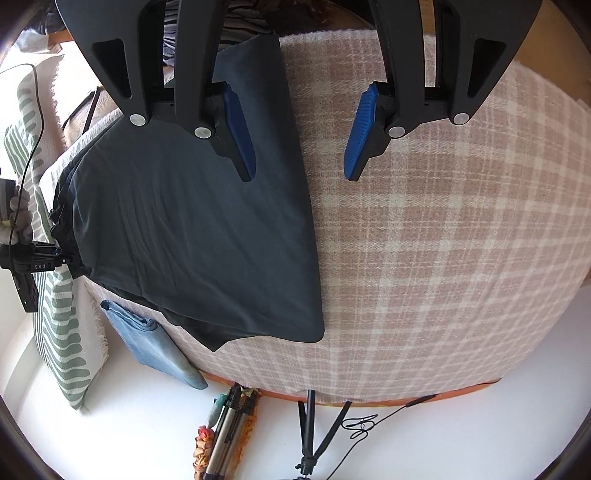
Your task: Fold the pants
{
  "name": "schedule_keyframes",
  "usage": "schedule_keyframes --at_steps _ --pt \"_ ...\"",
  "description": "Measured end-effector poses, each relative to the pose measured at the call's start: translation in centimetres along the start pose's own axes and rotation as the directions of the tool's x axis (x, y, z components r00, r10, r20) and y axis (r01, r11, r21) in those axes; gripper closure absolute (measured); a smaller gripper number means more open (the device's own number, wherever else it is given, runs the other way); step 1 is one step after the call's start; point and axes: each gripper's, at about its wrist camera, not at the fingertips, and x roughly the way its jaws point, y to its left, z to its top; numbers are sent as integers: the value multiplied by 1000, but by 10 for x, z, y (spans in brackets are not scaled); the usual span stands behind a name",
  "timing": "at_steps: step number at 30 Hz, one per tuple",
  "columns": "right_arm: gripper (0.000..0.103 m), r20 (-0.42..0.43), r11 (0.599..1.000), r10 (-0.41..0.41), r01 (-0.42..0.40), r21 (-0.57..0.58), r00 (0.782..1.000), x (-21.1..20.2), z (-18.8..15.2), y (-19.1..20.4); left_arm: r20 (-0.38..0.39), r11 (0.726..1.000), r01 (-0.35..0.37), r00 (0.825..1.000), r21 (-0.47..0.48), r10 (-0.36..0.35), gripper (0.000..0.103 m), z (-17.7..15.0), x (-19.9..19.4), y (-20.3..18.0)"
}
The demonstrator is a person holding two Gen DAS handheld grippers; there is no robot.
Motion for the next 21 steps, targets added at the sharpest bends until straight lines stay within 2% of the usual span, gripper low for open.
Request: schedule_keyframes --at_steps 1,5,7,12,16,21 --pt "70 4 1000 -23 23 -13 1000 -1 0 2 -1 1000 0 1000 -10 0 55 -1 0 1" --pt "63 43 995 -87 89 -44 995 -15 0 13 -7 1000 -18 1000 1 18 54 -5 3 -4" --pt "48 108 987 -123 133 -85 987 -29 0 27 -18 1000 -15 1000 8 15 54 -8 6 -7" --pt "42 229 960 -162 206 -187 960 -58 -1 69 -19 1000 -25 1000 -12 25 54 -17 11 -9" --pt "42 242 952 -63 131 -275 968 -66 -5 110 7 996 -8 1000 -84 8 54 -20 9 -5" --pt "40 149 927 119 -56 -370 982 -50 -10 171 38 984 27 999 -174 -21 57 -23 7 1"
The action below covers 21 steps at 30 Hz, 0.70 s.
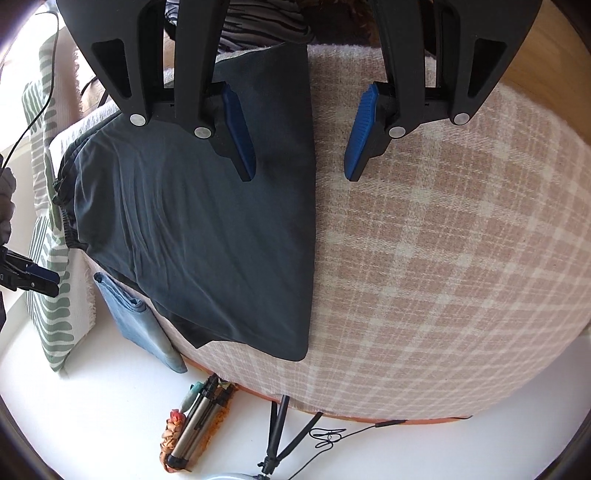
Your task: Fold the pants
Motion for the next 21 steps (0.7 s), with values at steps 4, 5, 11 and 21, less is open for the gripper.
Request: schedule_keyframes --at_steps 4,5,11,21 --pt "39 -42 991 133 -134 -16 990 32 9 47 16 996 52 999 -70 -51 66 -3 -1 4" --pt "39 -57 987 158 -160 -29 986 41 11 62 11 994 70 998 -85 -69 77 -4 0 5" --pt "39 -171 967 237 -248 -49 956 102 25 131 46 984 116 993 -132 -111 86 -8 -1 4" --pt "39 -320 982 121 -161 -101 939 181 43 209 117 989 123 987 -78 -113 91 -11 -15 -14"
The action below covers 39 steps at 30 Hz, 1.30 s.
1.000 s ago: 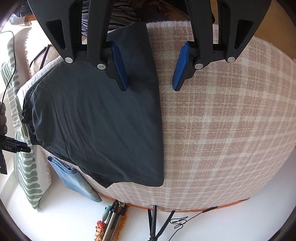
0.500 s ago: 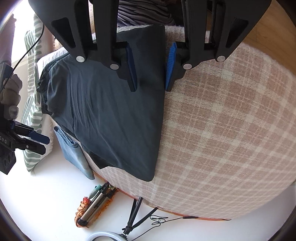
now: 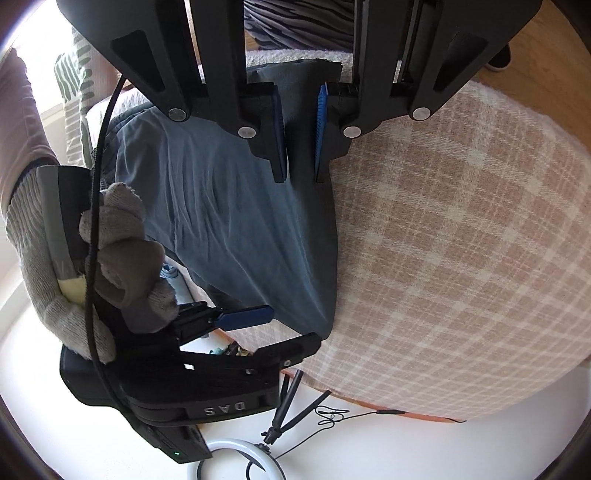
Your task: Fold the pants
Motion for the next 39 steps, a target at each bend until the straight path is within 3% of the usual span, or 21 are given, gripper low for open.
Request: schedule_keyframes --at_steps 4,8,12,14,16,17,19,20,21,23,26,27,29,33,36,39 --pt "40 -63 995 -89 86 -48 994 22 11 17 15 1000 9 1000 10 -9 91 0 0 -4" --pt "40 -101 974 -211 200 -106 972 46 13 29 27 1000 12 1000 13 -12 91 -1 0 -7" --pt "39 -112 954 -271 252 -160 956 61 8 37 31 999 -1 1000 47 -1 91 -3 0 -13" --pt "44 -108 951 -279 259 -166 954 60 6 37 29 998 -4 1000 55 2 91 -3 0 -13" --pt "62 -101 950 -286 268 -158 953 58 7 34 32 999 -16 999 50 14 90 -5 -2 -13" --pt "66 -103 953 -282 265 -148 954 56 9 30 35 999 -20 999 43 19 90 -6 -3 -12" --pt "76 -113 966 -246 235 -107 963 52 12 20 34 999 -39 999 29 38 77 -7 -4 -5" --pt "78 -117 973 -224 215 -80 968 51 13 14 26 998 -51 998 20 51 58 -7 -3 -2" --pt "82 -118 979 -203 198 -55 972 49 14 9 20 998 -63 998 6 63 47 -8 -2 2" --pt "89 -113 985 -171 168 -34 979 45 14 1 -12 998 -58 998 -13 57 47 -7 4 9" --pt "97 -86 992 -125 125 -5 988 36 13 -11 -10 999 -30 1000 -33 30 53 -6 6 15" --pt "99 -71 994 -108 109 11 992 33 12 -15 -13 1000 -16 1000 -26 15 73 -5 7 14" --pt "102 -35 996 -59 61 65 998 25 9 -22 -33 1000 5 999 -10 -5 99 -4 9 12" --pt "103 53 993 63 -68 99 997 5 6 -19 21 999 51 999 -17 -50 100 -3 -7 10" --pt "103 78 991 76 -83 105 994 -4 -2 -16 36 997 72 997 -38 -70 100 1 -18 15" --pt "103 78 988 79 -89 124 994 2 2 -14 25 999 45 999 -18 -44 100 2 -18 16"
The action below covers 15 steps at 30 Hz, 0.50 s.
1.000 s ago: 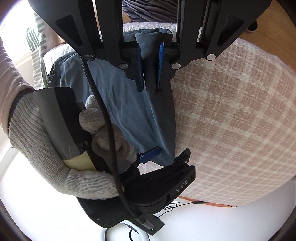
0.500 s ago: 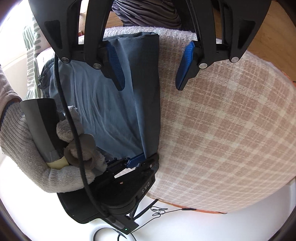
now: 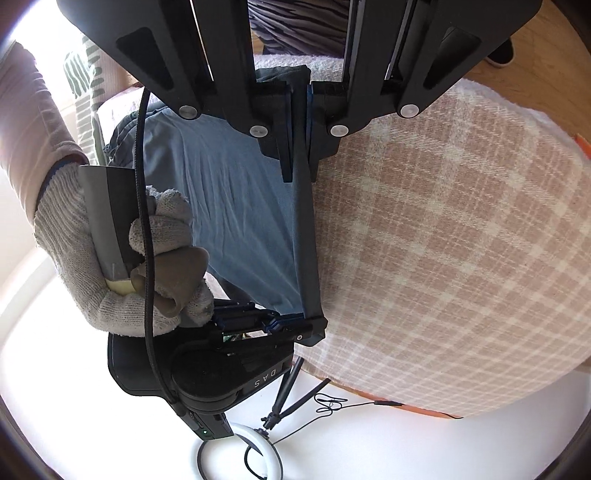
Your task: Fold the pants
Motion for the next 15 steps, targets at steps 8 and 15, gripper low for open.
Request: schedule_keyframes --at_steps 8,15 --pt "103 62 997 75 -76 22 995 -20 3 5 30 999 42 999 11 -43 100 4 -13 -11" --pt "99 89 997 67 -64 -36 994 -41 10 17 68 992 26 997 120 -34 100 7 -31 -42"
